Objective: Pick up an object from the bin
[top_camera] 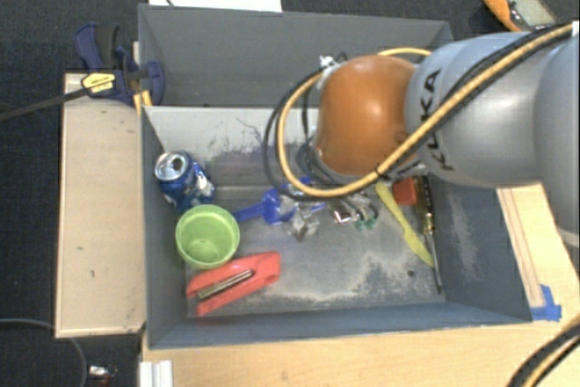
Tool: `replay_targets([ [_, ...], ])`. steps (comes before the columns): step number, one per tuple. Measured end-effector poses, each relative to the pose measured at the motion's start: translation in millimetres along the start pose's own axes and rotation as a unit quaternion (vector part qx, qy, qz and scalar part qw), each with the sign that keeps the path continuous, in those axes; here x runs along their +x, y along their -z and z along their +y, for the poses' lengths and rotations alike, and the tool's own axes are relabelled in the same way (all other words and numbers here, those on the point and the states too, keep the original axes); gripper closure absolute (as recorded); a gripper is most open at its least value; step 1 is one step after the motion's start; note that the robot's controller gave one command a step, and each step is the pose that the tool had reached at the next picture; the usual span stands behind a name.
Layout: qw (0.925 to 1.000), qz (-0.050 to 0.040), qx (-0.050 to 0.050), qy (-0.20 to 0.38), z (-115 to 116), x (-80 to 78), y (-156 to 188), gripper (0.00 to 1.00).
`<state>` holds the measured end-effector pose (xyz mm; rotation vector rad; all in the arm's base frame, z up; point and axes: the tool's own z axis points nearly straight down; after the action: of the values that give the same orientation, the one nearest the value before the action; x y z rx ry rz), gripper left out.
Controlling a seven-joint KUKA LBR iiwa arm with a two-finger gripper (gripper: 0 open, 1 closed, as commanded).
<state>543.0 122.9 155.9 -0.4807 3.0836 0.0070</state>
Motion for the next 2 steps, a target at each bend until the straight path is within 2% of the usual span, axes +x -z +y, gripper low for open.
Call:
replay_targets([
  [1, 0.9981, -0.0019, 0.000, 0.061, 39, -33.8, 39, 1.00],
  [2, 0.9990, -0.0039, -0.001, 0.045, 55, -48.7, 51, 1.00],
])
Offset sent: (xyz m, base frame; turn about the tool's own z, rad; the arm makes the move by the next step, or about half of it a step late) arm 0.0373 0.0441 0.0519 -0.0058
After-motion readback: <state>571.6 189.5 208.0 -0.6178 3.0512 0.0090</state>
